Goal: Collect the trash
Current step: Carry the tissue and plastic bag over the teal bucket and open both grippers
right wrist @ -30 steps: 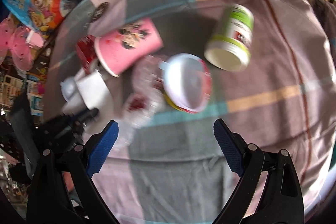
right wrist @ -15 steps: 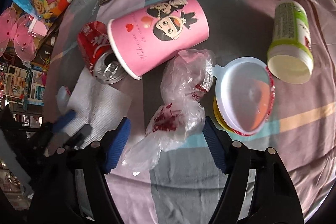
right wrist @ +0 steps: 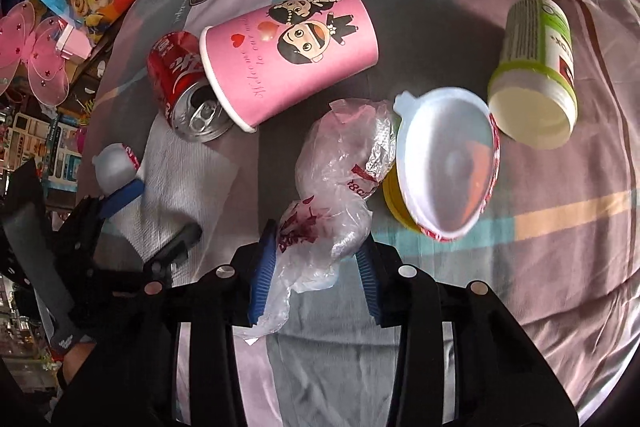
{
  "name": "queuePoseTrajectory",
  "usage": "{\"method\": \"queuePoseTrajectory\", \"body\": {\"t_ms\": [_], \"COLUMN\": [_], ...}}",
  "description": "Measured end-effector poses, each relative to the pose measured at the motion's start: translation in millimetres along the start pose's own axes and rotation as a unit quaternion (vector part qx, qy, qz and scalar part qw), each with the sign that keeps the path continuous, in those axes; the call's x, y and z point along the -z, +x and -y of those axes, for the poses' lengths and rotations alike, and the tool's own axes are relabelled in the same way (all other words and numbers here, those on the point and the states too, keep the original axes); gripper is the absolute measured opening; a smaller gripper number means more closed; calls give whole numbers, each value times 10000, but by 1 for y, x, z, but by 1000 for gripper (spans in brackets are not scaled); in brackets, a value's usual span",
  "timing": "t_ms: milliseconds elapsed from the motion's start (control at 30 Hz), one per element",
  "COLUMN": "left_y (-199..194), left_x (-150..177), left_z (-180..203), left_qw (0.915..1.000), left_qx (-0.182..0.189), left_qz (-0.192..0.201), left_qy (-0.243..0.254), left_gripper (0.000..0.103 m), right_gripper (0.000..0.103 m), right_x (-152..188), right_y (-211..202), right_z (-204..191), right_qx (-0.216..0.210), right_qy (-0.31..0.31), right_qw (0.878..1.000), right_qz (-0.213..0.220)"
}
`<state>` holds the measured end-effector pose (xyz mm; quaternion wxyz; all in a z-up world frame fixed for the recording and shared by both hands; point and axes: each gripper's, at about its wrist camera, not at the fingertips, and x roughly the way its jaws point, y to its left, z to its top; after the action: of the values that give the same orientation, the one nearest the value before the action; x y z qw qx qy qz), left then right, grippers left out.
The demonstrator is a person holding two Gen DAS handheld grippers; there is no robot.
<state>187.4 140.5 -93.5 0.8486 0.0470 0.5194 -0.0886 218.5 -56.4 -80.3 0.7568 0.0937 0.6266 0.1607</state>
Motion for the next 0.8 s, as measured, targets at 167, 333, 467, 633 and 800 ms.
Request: {"method": "queuePoseTrajectory", "body": {"t_ms": [167, 333, 467, 633, 800], "left_y": [-8, -28, -47, -64, -80], "left_x": [-2, 3, 4, 1, -4], "left_z": [-24, -38, -20, 10, 49], "left_qw": [9981, 9939, 9940, 9950, 9966], "left_qx": [-283, -126, -86, -17, 252], "left_qz": [-61, 32, 158, 264, 375], "left_qy": [-539, -1096, -1075, -961, -684], "left_gripper": [19, 6, 6, 6, 6], "right_gripper": [37, 37, 37, 37, 37], "right_x": [8, 17, 25, 37, 55], "right_y": [-5, -20, -38, -62, -90], "right_z": [1, 3, 11, 30, 63], "right_qx": [-90, -158, -174, -281, -331], "right_qy": [-2, -17, 24, 164, 452], "right_qw": [10000, 9998, 9993, 9979, 9950], "right_qz": [18, 145, 329, 559, 829]}}
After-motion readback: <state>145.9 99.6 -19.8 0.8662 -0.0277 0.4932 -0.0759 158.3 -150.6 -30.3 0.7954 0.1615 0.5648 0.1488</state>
